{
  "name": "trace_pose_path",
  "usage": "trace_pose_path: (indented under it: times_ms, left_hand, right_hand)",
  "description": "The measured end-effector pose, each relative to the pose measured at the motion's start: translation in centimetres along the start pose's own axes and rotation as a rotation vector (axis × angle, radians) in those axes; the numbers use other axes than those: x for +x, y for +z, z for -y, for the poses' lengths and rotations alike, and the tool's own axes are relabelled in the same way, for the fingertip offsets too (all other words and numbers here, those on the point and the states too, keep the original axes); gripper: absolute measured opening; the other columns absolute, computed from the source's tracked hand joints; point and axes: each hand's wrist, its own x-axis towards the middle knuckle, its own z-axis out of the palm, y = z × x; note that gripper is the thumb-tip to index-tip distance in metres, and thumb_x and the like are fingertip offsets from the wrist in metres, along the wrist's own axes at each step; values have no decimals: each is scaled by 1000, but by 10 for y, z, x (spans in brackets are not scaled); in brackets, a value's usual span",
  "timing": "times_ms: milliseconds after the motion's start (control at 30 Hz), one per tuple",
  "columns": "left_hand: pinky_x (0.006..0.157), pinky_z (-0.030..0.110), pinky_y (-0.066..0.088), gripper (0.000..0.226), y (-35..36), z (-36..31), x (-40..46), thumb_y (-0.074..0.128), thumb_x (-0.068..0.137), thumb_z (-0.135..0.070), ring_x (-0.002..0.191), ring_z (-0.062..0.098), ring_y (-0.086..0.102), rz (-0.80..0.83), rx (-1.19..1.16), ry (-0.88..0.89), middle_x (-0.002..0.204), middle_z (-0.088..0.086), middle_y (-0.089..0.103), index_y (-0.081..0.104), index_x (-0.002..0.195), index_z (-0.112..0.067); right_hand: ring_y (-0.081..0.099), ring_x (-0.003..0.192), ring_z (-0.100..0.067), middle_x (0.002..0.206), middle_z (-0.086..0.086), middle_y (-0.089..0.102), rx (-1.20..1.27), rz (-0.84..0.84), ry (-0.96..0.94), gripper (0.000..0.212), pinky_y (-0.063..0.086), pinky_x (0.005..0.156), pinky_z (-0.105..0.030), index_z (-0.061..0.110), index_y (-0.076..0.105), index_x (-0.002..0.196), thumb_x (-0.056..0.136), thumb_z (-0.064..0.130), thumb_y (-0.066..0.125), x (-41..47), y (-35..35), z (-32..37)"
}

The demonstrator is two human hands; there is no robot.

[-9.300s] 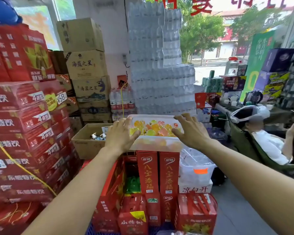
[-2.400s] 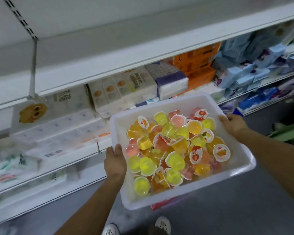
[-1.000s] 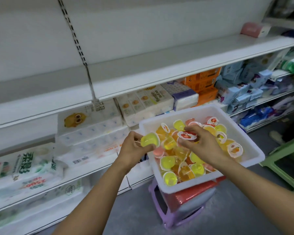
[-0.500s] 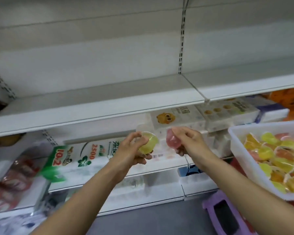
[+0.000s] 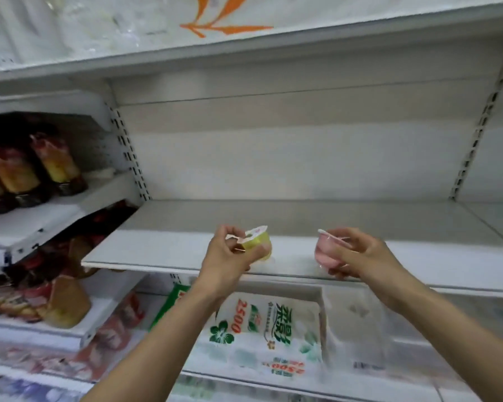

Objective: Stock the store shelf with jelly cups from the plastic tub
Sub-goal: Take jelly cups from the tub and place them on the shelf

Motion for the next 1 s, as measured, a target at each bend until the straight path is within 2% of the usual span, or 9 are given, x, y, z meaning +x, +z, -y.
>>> trace_pose_path:
  times_ms: [67, 200, 300, 400, 467, 667, 800, 933, 1000]
  left_hand:
    - [59, 15, 50, 47, -30, -3, 29, 80, 76, -19, 77, 11, 63, -48, 37, 39, 100, -4, 69, 49, 111, -20]
    - [71, 21, 49, 53, -103, 14, 88, 84, 72, -23, 89, 10, 66, -139, 150, 22, 106, -3, 68, 53, 114, -24]
    - [77, 22, 47, 54, -151, 35, 138, 84, 70, -14, 96, 17, 65, -227, 194, 32, 106, 2, 65, 52, 114, -18]
    - [85, 31, 48, 61, -193, 54, 191, 82, 72, -8, 101, 24, 61, -282, 265, 36, 109, 3, 59, 50, 123, -14]
    - [88, 32, 47, 66, -215, 65, 221, 81, 73, -9, 105, 25, 58, -275, 374, 36, 111, 4, 56, 46, 130, -10]
    - [83, 26, 39, 61, -250, 83, 290, 81, 73, -11, 112, 30, 57, -177, 552, 72, 123, 16, 59, 50, 125, -1]
    - [81, 21, 39, 62, -254, 92, 304, 83, 72, -13, 111, 26, 58, -112, 507, 88, 122, 12, 61, 52, 125, -5]
    - [89, 27, 46, 75, -255, 98, 307, 85, 59, -25, 108, 25, 60, -71, 383, 93, 112, 5, 62, 54, 124, -9]
    - [95, 31, 47, 79, -255, 99, 305, 88, 62, -23, 111, 25, 59, -65, 308, 85, 117, 5, 58, 50, 131, -13]
  right_hand:
    - [66, 68, -26, 103, -8, 69, -26, 71, -17, 29, 54, 58, -29, 18, 67, 104, 77, 23, 75, 27, 23, 7]
    - [69, 70, -21, 104, -7, 68, -108, 177, -19, 27, 54, 60, -28, 20, 66, 105, 80, 14, 75, 62, 71, 7]
    - [69, 71, -19, 102, -5, 69, -137, 176, -29, 26, 54, 59, -26, 20, 65, 105, 82, 11, 73, 77, 100, 5]
    - [70, 74, -17, 102, -3, 69, -143, 121, -19, 28, 53, 59, -24, 19, 63, 107, 82, 12, 73, 90, 129, 4]
    - [70, 75, -13, 103, -1, 68, -162, 111, -1, 32, 53, 61, -22, 21, 62, 109, 81, 15, 74, 96, 148, 1]
    - [69, 73, -14, 103, -2, 66, -252, 51, -27, 34, 55, 61, -23, 27, 61, 107, 78, 17, 77, 116, 204, -5]
    - [68, 72, -14, 101, 1, 65, -327, 56, -69, 34, 55, 60, -26, 31, 62, 105, 77, 22, 78, 125, 228, -9]
    - [67, 70, -8, 100, 1, 65, -362, 73, -105, 35, 52, 58, -20, 28, 62, 106, 76, 19, 79, 140, 253, -6]
    - [66, 70, -6, 99, 3, 65, -371, 74, -121, 37, 51, 60, -20, 27, 62, 105, 74, 16, 81, 149, 266, -6]
